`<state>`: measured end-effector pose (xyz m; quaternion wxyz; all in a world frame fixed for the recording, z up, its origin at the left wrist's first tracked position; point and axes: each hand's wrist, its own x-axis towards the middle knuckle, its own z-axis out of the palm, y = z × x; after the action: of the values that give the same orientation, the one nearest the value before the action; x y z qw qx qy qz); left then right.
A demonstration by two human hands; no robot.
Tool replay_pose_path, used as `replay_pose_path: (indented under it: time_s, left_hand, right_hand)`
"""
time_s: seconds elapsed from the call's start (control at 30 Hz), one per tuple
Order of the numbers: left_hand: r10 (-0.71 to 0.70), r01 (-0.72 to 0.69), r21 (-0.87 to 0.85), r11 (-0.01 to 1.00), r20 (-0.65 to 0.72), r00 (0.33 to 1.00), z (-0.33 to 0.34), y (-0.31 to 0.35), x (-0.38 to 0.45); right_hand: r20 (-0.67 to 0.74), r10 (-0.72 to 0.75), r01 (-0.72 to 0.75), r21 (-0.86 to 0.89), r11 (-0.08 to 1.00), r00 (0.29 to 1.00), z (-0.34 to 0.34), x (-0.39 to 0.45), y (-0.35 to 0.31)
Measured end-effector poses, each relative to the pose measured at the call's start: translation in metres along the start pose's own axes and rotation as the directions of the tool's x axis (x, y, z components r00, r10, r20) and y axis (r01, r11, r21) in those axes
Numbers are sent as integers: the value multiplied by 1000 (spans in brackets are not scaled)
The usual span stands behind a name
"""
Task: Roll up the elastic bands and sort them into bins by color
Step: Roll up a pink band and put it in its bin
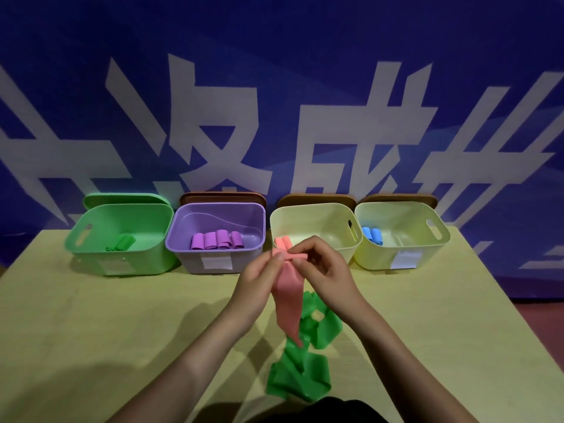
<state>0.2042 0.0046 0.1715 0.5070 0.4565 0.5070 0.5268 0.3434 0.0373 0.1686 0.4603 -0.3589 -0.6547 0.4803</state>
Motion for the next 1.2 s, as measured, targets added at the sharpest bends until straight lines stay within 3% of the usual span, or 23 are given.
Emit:
replay_pose_path:
  time_s: [0.1,0.33,0.4,0.5,0.6,0.73,0.93,1.2]
  left_hand:
    - [18,-15,67,998,-52,999,-2,-3,-1]
    - [146,-152,380,912,44,988,-9,-11,2]
    - [125,-119,311,943,1,992,-9,-10,-1]
    - [-32,41,75,996,-112,993,-7,-10,-7]
    - [-169,159,-78,984,-161,972,-3,-13,-12]
    - [-202,174,-175,969,-156,967,0,-12,-13]
    - [-188,163,-139,977,-199,962,2,-8,-14]
    - [-83,84,45,995,-33,996,1,0,-12]
  right_hand:
    - [16,41,-42,42,998,999,-2,-1,-2]
    - [28,161,-162,14,987,987,3,-2,4]
    - [20,171,-172,52,984,985,4,-3,4]
    - [-32,158,-153,123,980,987,13,-6,4]
    - [-88,119,-107,136,985,989,21,-9,4]
    - [-104,89,-83,61,995,991,23,-13,12]
    - [-88,59,-56,39,998,994,16,-17,10]
    - [-141,105,-81,166,983,984,8,-24,6]
